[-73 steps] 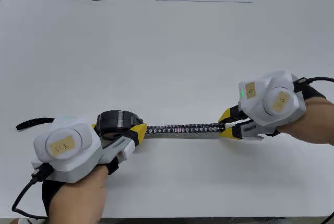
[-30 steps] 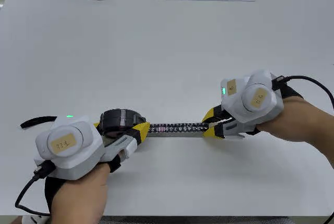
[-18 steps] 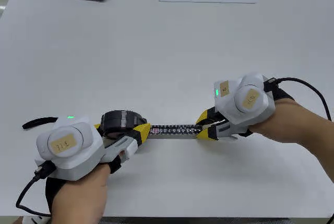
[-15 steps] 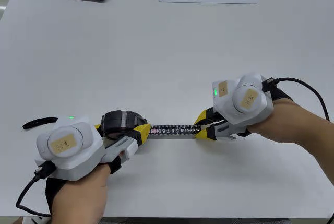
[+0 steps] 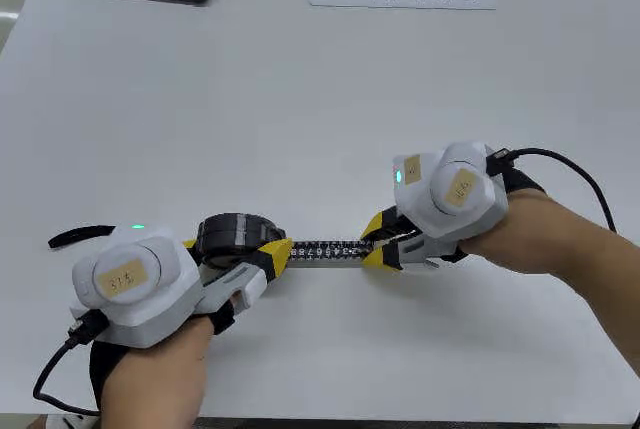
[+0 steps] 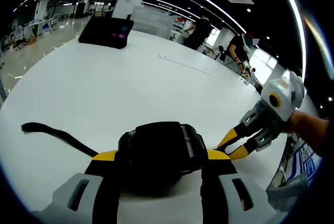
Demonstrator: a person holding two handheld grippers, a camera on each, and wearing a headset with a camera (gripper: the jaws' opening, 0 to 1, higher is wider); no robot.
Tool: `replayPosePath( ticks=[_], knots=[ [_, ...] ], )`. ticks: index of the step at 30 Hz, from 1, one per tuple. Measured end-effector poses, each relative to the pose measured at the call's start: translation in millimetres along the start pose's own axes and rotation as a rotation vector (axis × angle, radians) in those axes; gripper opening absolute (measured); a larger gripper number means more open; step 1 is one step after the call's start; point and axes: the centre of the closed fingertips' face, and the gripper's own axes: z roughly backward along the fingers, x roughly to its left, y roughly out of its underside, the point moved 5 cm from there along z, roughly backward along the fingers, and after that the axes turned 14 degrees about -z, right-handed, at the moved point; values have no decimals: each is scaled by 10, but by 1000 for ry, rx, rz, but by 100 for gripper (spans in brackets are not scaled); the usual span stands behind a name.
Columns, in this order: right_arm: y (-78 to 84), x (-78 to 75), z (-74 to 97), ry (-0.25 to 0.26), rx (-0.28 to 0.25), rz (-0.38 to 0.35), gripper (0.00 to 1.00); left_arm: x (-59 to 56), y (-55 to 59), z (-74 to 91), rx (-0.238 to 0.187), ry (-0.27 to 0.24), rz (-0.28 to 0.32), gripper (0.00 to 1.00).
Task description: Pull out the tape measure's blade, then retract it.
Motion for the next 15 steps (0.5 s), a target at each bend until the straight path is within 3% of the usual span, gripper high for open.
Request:
replayPosePath(
  ticks=[15],
  knots=[
    [-159,22,-111,-28,-17,3,10,4,-2,7,-1,7,5,58]
  ],
)
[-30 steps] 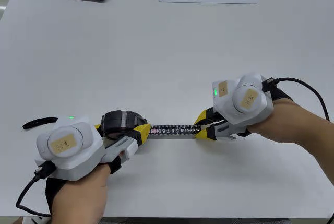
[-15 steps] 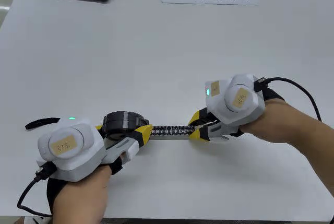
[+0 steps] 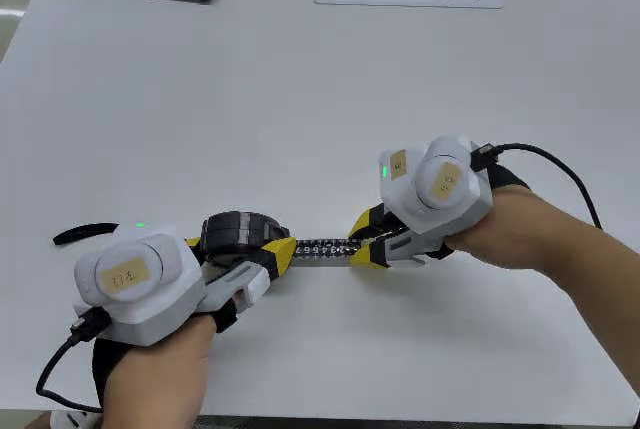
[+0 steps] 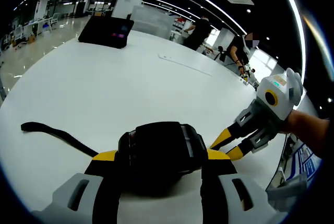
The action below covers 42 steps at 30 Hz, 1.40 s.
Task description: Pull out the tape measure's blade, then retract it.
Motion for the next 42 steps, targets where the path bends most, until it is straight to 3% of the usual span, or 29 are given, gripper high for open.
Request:
replayPosePath(
  ticks=[42],
  knots=[
    [-357,98,-312,-65,-54,19,10,8,-3,9,-2,11,12,58]
  ],
)
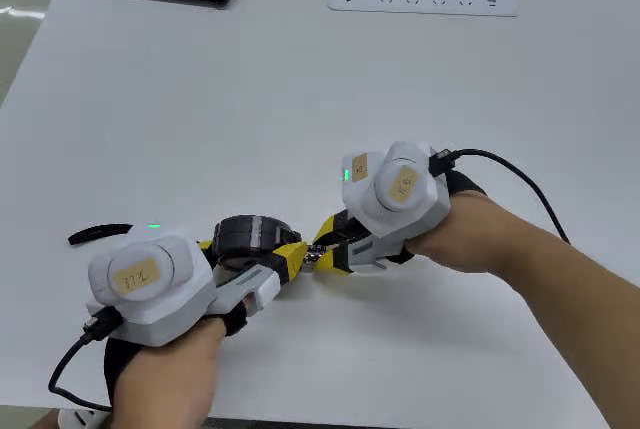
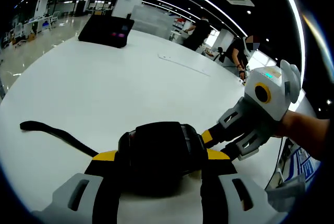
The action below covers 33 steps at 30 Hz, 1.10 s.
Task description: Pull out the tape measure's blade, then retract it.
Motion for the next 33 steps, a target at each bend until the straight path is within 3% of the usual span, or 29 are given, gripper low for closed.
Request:
replayPosePath(
  ticks=[33],
  knots=[
    [-45,16,-58,1,-47,-17,12,3,-7,-2,1,2,6,60]
  ],
)
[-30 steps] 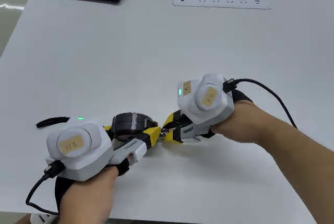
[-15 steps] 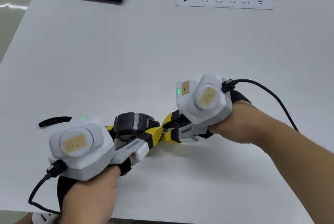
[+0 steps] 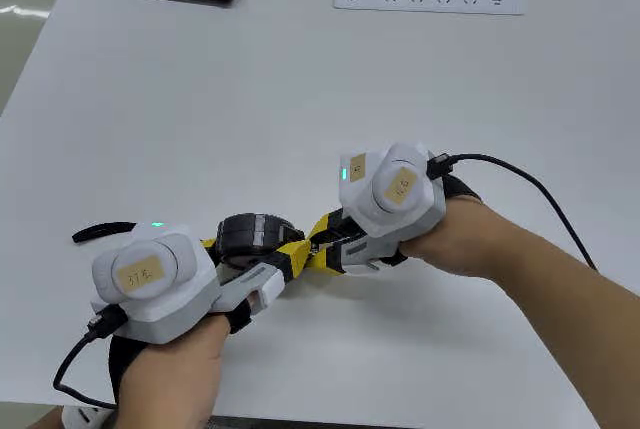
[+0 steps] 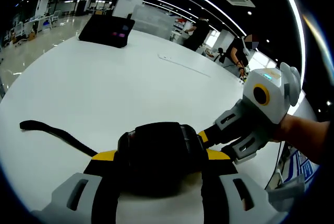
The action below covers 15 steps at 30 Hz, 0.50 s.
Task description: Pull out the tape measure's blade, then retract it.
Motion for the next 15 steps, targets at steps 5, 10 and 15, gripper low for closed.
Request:
replayPosePath(
  ticks=[5,10,15],
  knots=[
    [-13,4,31,0,-8,-11,19,-2,-2,-4,6,7,-5,60],
    [-7,7,48,2,-7,-14,21,-11,-2,-1,12,8,-6,60],
    [22,2,72,18,-20,-34,23,-15,-10,9,15,14,-14,60]
  ],
)
